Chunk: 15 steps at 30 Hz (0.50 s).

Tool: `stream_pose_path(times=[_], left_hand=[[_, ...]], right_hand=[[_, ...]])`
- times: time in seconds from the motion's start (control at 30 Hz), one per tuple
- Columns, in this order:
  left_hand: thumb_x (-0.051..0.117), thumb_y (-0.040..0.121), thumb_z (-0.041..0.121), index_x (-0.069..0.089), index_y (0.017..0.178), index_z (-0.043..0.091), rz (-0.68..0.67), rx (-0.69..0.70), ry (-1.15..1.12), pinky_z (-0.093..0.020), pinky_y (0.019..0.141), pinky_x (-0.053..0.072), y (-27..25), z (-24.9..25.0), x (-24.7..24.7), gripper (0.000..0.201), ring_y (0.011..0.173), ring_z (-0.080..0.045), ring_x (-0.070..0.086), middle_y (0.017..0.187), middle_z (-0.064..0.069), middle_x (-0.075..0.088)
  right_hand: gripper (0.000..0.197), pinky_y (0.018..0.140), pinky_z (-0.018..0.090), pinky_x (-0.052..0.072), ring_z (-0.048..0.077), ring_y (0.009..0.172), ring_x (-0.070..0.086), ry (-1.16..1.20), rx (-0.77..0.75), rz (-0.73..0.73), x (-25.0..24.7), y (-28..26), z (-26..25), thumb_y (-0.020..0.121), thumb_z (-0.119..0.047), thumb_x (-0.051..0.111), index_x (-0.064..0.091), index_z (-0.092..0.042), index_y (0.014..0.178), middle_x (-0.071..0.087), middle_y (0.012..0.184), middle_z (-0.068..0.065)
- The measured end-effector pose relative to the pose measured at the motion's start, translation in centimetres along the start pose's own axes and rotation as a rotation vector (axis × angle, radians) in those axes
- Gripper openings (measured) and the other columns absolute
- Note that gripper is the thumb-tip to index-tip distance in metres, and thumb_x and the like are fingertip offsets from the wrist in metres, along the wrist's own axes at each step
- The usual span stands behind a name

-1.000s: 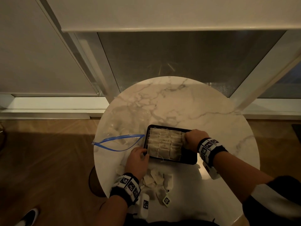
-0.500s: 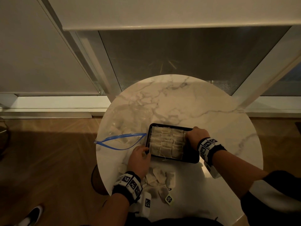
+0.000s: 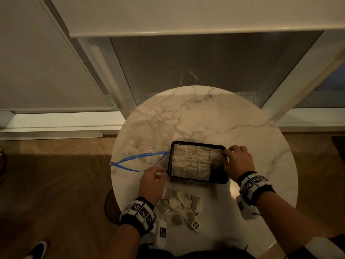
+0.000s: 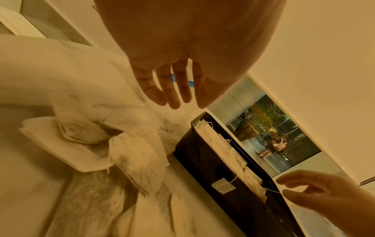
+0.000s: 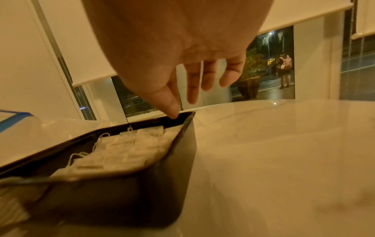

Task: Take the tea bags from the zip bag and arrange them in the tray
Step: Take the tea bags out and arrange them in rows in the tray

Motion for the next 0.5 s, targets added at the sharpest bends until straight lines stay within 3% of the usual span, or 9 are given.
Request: stream_pose_path(times=[0.1, 0.2, 0.3, 0.4, 0.5], left_hand=[[0.067, 0.092, 0.014, 0.069, 0.106, 0.021, 0.013, -0.015, -0.001, -0.006, 0.066, 0.044, -0.1, -0.1, -0.7, 0.015, 0.083, -0.001, 0.06, 0.107, 0.004, 0.062], [0.066, 0.093, 0.014, 0.068, 0.105, 0.023, 0.016, -0.008, 0.013, -0.007, 0.065, 0.044, -0.1, -0.2, -1.3, 0.015, 0.083, -0.001, 0.06, 0.106, 0.005, 0.062], [0.064, 0.094, 0.012, 0.068, 0.106, 0.021, 0.026, -0.003, 0.038, -0.007, 0.065, 0.044, -0.1, -0.3, -2.1, 0.016, 0.084, 0.0, 0.059, 0.106, 0.005, 0.062], [0.064, 0.093, 0.009, 0.069, 0.103, 0.02, 0.062, 0.018, 0.041, -0.004, 0.065, 0.044, -0.2, -0.4, -3.3, 0.016, 0.084, 0.0, 0.059, 0.103, 0.005, 0.063], [0.065, 0.093, 0.01, 0.07, 0.097, 0.022, 0.113, 0.018, 0.026, -0.005, 0.065, 0.043, -0.3, -0.6, -4.8, 0.014, 0.084, 0.0, 0.061, 0.099, 0.006, 0.065]], right_hand=[[0.035, 0.096, 0.048, 0.042, 0.033, 0.126, 0.034, 0.005, 0.06, -0.089, 1.1, -1.8, -0.5, 0.09, -0.042, 0.055, 0.063, -0.03, 0.122, 0.046, 0.136, 0.008], [0.039, 0.105, 0.052, 0.033, 0.035, 0.137, 0.018, -0.022, 0.119, -0.237, 2.1, -2.7, -0.9, 0.094, -0.057, 0.039, 0.056, -0.042, 0.126, 0.028, 0.151, 0.009], [0.043, 0.11, 0.057, 0.027, 0.035, 0.142, 0.009, -0.022, 0.149, -0.313, 2.5, -2.9, -1.1, 0.096, -0.06, 0.029, 0.05, -0.045, 0.13, 0.016, 0.157, 0.009], [0.043, 0.11, 0.058, 0.026, 0.034, 0.143, 0.008, -0.018, 0.182, -0.311, 2.3, -3.0, -1.3, 0.096, -0.06, 0.029, 0.05, -0.044, 0.129, 0.015, 0.158, 0.008], [0.041, 0.107, 0.058, 0.029, 0.034, 0.139, 0.014, 0.003, 0.215, -0.206, 1.4, -3.2, -1.8, 0.094, -0.057, 0.036, 0.053, -0.039, 0.128, 0.024, 0.153, 0.009]])
Point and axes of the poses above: each hand's wrist, its own y-axis towards the middle knuckle, its own x-axis out of the palm, z = x × y, the point moved 2 cm from there along y, towards the middle knuckle
